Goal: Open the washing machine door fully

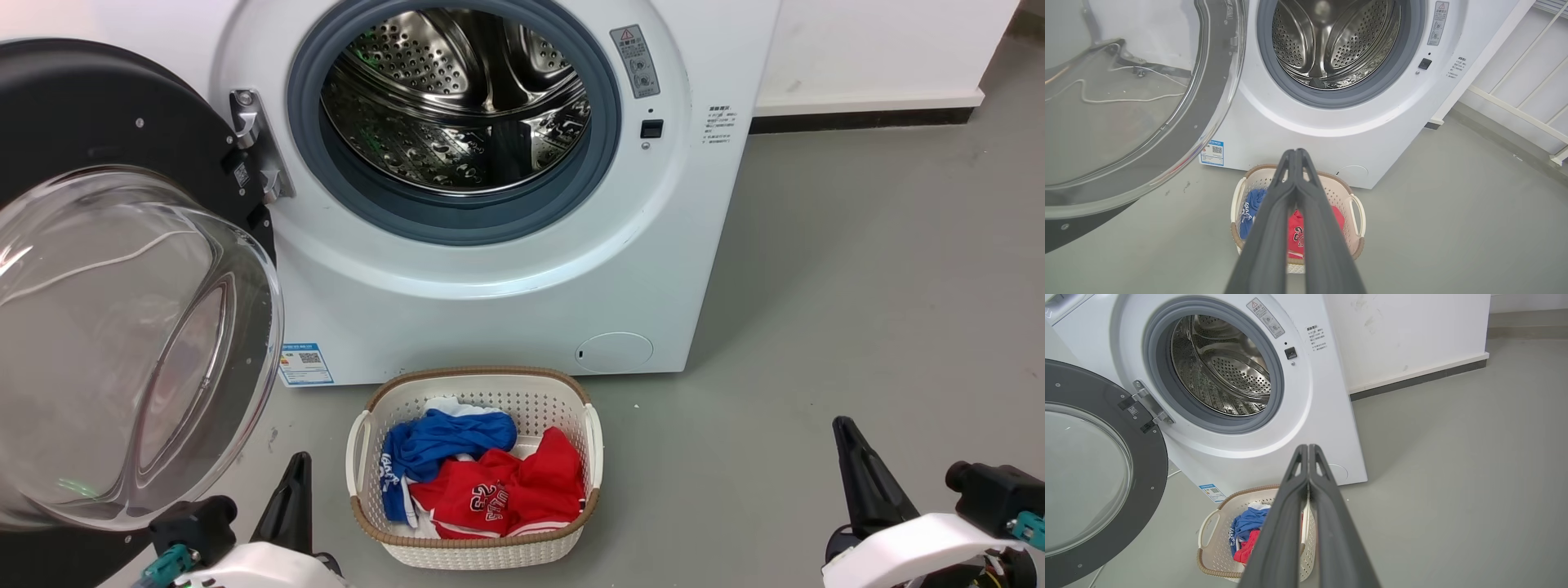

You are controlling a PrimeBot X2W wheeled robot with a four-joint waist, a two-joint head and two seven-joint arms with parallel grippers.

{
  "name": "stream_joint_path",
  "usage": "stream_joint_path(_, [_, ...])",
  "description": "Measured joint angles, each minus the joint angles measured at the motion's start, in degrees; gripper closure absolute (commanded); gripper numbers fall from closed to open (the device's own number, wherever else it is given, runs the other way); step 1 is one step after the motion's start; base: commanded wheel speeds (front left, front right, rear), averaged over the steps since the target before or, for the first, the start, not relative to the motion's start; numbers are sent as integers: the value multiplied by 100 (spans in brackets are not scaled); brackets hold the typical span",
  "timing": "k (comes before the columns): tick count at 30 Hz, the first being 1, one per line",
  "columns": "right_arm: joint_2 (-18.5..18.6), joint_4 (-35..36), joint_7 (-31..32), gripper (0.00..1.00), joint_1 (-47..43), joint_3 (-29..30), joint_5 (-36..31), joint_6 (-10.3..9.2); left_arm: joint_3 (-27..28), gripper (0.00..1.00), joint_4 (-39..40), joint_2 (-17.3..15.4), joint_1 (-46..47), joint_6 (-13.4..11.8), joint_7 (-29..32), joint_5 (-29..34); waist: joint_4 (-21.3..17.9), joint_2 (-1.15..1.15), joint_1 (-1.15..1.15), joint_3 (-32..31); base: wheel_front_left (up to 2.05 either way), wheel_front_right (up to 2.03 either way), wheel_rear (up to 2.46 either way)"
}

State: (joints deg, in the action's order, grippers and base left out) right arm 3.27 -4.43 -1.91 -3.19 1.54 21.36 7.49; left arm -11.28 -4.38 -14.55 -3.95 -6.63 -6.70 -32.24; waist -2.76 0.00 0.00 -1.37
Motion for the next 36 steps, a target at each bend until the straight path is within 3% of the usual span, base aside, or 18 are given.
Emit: stream_joint_path(36, [-12, -421, 376, 100, 401, 220, 3089, 0, 678, 100, -437, 434, 424, 617, 499, -2714, 88, 0, 0, 49, 0, 0, 0])
